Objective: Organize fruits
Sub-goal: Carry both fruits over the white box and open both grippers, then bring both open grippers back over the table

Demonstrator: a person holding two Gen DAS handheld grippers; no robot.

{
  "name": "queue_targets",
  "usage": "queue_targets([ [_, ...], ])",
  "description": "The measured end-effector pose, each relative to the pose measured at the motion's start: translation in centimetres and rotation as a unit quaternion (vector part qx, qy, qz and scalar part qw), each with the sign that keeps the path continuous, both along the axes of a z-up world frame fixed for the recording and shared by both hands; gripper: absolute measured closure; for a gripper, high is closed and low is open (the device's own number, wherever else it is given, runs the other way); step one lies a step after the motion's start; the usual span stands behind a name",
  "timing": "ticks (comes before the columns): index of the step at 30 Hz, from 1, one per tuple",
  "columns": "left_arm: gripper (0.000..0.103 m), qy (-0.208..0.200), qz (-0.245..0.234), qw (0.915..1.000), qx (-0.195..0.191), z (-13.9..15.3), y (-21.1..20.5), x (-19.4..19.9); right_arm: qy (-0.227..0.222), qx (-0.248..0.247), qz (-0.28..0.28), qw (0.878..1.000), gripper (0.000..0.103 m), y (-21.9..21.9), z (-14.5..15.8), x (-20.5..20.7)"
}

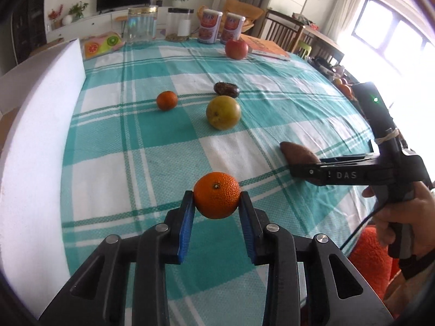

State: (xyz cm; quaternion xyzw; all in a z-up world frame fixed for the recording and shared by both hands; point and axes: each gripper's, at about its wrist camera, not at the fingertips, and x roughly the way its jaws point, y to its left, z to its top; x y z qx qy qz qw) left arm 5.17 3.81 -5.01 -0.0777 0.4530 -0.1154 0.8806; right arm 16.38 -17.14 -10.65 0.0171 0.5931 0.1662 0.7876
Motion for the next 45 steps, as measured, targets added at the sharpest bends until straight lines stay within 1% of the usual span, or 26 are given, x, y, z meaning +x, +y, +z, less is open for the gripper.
queue_targets([
  [2,0.07,-0.007,-0.002,0.9996,-0.026,1.9,1.2,-2.0,0.007,0.067,-0.022,0.998,0.062,-1.0,0.3,-0.9],
  [3,0.07,-0.011,-0.001,0.9992,-0.038,2.9,1.9,-3.0,0.015,0.113,-0.03,0.993,0.062,-1.3,0.6,-1.4],
  [5,0.07,-0.023,0.005,0.9981,-0.058,4.8,3.3,-4.7,0.029,0.212,-0.036,0.976,0.062,-1.0,1.5,-2.5],
  [6,0.07,-0.029,0.009,0.9973,-0.067,5.7,4.1,-5.5,0.031,0.25,-0.031,0.967,0.062,-0.2,2.2,-3.0],
  [8,0.07,-0.041,0.026,0.9951,-0.086,7.3,6.1,-6.5,0.029,0.3,-0.006,0.954,0.062,2.8,4.2,-3.7],
  [11,0.07,-0.056,0.074,0.991,-0.097,8.8,9.9,-7.8,0.024,0.339,0.056,0.939,0.062,9.2,7.2,-4.7],
  [14,0.07,-0.062,0.148,0.9845,-0.07,8.7,14.5,-8.8,0.031,0.359,0.119,0.925,0.062,16.2,9.3,-6.0],
  [16,0.07,-0.05,0.201,0.9765,-0.061,7.6,17.9,-9.5,0.041,0.363,0.157,0.917,0.062,20.7,9.8,-7.0],
  [17,0.07,-0.043,0.226,0.9718,-0.053,6.9,19.4,-9.9,0.045,0.359,0.176,0.916,0.062,22.9,9.8,-7.5],
  [21,0.07,-0.014,0.301,0.9533,-0.011,4.3,23.5,-11.4,0.052,0.319,0.226,0.919,0.062,29.4,8.7,-9.7],
  [23,0.069,-0.001,0.326,0.9455,-0.003,3.1,24.6,-11.8,0.061,0.302,0.239,0.921,0.062,31.8,7.7,-10.4],
  [25,0.067,0.011,0.348,0.9375,0.006,2.2,25.4,-12.2,0.058,0.28,0.249,0.925,0.06,33.7,6.8,-10.9],
  [26,0.064,0.015,0.357,0.9338,0.011,1.9,25.8,-12.4,0.051,0.269,0.252,0.928,0.06,34.3,6.6,-11.1],
  [27,0.052,0.016,0.364,0.9313,0.012,1.6,26.0,-12.4,0.045,0.262,0.253,0.93,0.059,34.6,6.6,-11.2],
  [28,0.035,0.015,0.369,0.9291,0.013,1.6,26.0,-12.4,0.04,0.263,0.255,0.93,0.052,34.6,6.9,-11.4],
  [29,0.029,0.012,0.376,0.9266,0.016,1.7,25.9,-12.4,0.034,0.265,0.254,0.93,0.047,34.4,7.2,-11.4],
  [30,0.024,0.006,0.381,0.9243,0.018,1.9,25.8,-12.3,0.022,0.268,0.252,0.93,0.039,33.8,7.5,-11.2],
  [31,0.024,-0.001,0.383,0.9237,0.019,2.1,25.6,-12.2,0.006,0.271,0.248,0.93,0.034,33.0,8.1,-11.0],
  [33,0.024,-0.012,0.378,0.9255,0.023,2.7,24.9,-11.7,-0.029,0.27,0.234,0.934,0.031,31.0,9.2,-10.2],
  [35,0.024,-0.029,0.365,0.9299,0.032,3.6,23.8,-11.5,-0.068,0.262,0.213,0.939,0.025,27.8,10.0,-9.4],
  [37,0.024,-0.048,0.341,0.9383,0.036,4.5,22.0,-10.9,-0.12,0.239,0.184,0.946,0.016,24.2,10.7,-8.9],
  [38,0.024,-0.057,0.325,0.9434,0.034,4.9,20.9,-10.5,-0.148,0.22,0.166,0.95,0.015,22.0,10.7,-8.5],
  [40,0.02,-0.071,0.285,0.9556,0.024,5.5,18.2,-9.4,-0.197,0.167,0.123,0.958,0.007,18.0,10.0,-7.5],
  [41,0.02,-0.075,0.26,0.9625,0.016,5.8,16.6,-8.7,-0.212,0.137,0.098,0.963,0.006,15.9,9.2,-6.9],
  [43,0.02,-0.076,0.204,0.976,0.004,5.9,12.9,-7.3,-0.225,0.075,0.044,0.97,0.006,11.5,7.1,-5.3],
  [45,0.02,-0.071,0.147,0.9865,-0.004,5.9,9.3,-6.1,-0.229,0.012,-0.015,0.973,0.006,7.0,5.0,-3.7],
])
